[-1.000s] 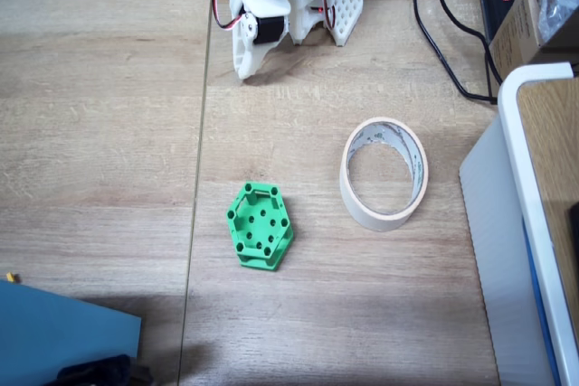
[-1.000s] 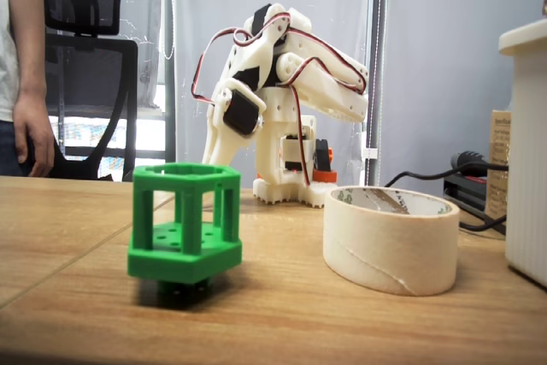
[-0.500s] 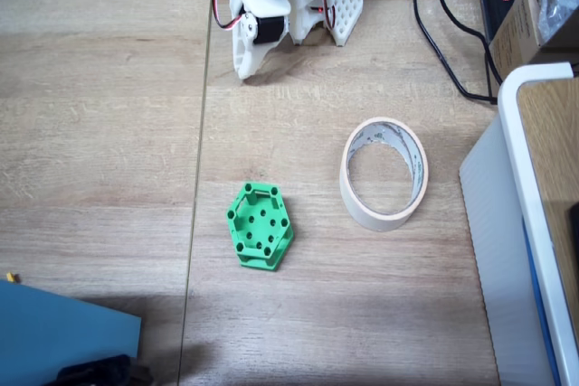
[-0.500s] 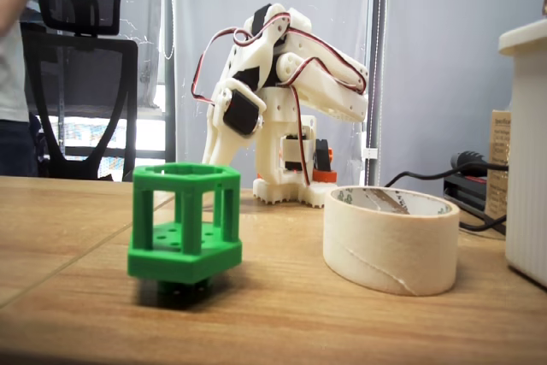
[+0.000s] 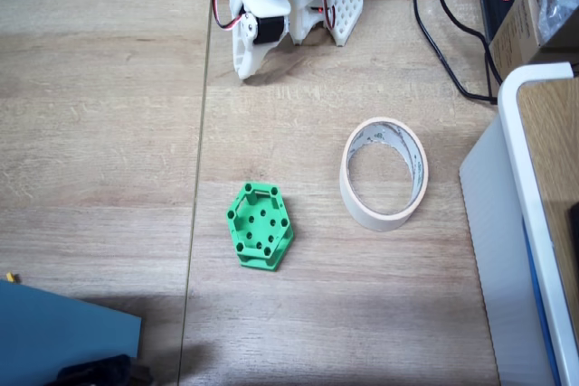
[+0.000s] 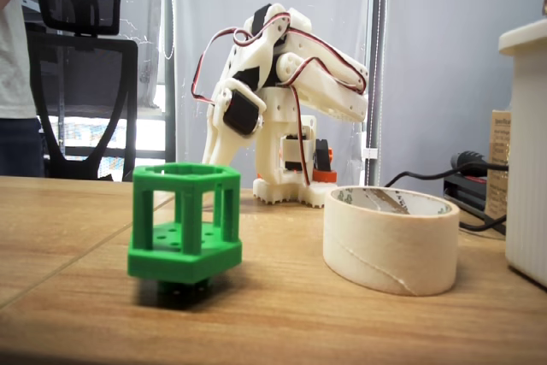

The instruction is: Grasp a component and put it in the bin.

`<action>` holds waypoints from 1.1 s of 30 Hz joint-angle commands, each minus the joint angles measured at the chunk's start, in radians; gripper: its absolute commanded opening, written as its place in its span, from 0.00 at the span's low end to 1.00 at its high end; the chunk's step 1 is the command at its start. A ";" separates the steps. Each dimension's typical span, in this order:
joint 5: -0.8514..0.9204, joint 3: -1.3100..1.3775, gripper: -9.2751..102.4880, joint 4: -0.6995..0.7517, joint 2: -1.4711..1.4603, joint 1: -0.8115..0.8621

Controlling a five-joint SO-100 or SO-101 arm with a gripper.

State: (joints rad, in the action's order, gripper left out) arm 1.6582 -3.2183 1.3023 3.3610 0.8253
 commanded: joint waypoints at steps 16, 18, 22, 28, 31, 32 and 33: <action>0.009 0.281 0.09 -0.012 0.005 -0.011; 0.009 0.348 0.09 -0.012 0.003 -0.011; 0.009 0.479 0.09 -0.012 0.000 -0.043; -0.005 0.673 0.09 -0.012 -0.146 -0.176; -0.005 0.781 0.09 -0.012 -0.282 -0.249; -0.005 0.816 0.09 -0.012 -0.331 -0.273; -0.006 0.850 0.09 -0.012 -0.383 -0.299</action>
State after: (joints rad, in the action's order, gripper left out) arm 1.6582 -2.5203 1.3023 3.1278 0.5967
